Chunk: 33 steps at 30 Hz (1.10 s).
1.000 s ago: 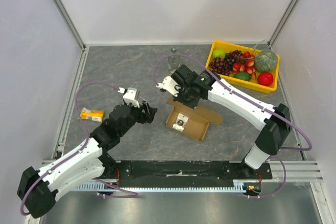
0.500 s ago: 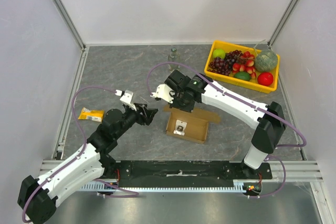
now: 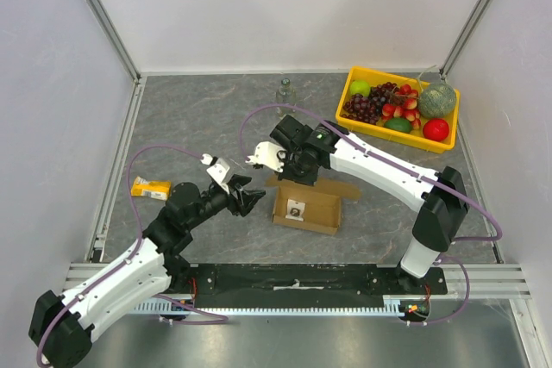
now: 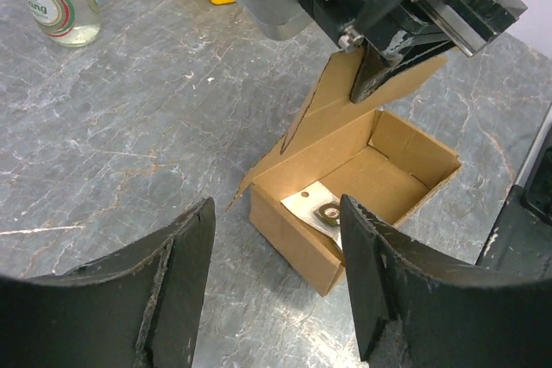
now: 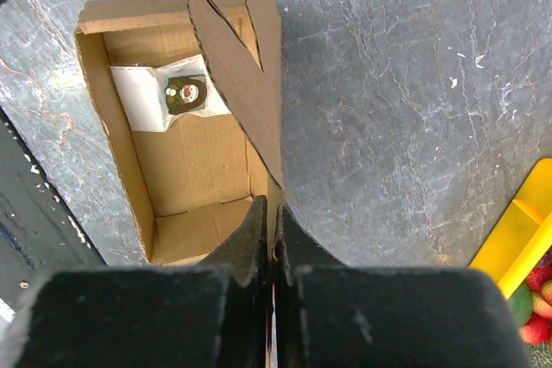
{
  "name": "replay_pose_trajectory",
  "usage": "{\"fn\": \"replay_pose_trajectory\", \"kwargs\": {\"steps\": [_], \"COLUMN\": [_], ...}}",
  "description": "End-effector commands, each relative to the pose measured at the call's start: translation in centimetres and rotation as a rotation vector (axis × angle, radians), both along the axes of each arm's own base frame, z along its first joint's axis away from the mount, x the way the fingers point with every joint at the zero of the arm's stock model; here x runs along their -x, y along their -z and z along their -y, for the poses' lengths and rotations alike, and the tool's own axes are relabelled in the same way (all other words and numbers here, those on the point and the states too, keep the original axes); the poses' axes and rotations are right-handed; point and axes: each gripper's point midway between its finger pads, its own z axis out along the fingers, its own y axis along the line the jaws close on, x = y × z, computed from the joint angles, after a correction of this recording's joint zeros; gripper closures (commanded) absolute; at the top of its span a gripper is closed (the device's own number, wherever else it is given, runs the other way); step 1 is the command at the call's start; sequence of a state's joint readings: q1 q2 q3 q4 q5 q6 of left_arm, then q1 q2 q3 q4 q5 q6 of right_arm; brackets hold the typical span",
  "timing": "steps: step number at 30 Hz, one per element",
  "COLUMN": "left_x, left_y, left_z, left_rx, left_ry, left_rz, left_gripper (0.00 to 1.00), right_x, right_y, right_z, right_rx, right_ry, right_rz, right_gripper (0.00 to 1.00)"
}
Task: Fold the paper box
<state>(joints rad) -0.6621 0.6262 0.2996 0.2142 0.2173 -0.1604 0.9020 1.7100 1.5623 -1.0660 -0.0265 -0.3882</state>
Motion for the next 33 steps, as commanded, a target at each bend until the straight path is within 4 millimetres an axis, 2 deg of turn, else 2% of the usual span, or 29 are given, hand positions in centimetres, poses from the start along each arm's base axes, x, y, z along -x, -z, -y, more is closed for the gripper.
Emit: {"fn": "replay_pose_trajectory", "kwargs": {"steps": [1, 13, 18, 26, 30, 33], "left_x": [-0.7, -2.3, -3.1, -4.0, -4.2, -4.4], "left_y": [-0.9, -0.6, -1.2, -0.8, -1.0, -0.6], "left_z": [0.1, 1.8, 2.5, 3.8, 3.9, 3.2], "left_rx": [-0.031, -0.084, -0.091, -0.13, -0.148, -0.168], "left_ry": [0.012, 0.056, 0.062, 0.103, 0.109, 0.076], "left_rz": [0.106, 0.12, 0.125, 0.106, 0.113, 0.11], "left_gripper": [0.34, 0.34, 0.34, 0.37, 0.36, 0.36], "right_x": [-0.2, 0.2, 0.2, 0.5, 0.6, 0.3], "right_y": [-1.9, -2.3, -2.0, -2.0, -2.1, -2.0], "right_z": [-1.2, -1.2, -1.2, -1.7, -1.6, -1.3], "right_rx": [-0.074, -0.093, -0.092, -0.114, -0.113, -0.101], "right_ry": [-0.038, -0.047, -0.053, -0.075, -0.077, -0.069], "right_rz": [0.022, 0.023, 0.023, 0.004, 0.004, 0.016], "right_gripper": [1.0, 1.0, 1.0, 1.0, 1.0, 1.0]}}
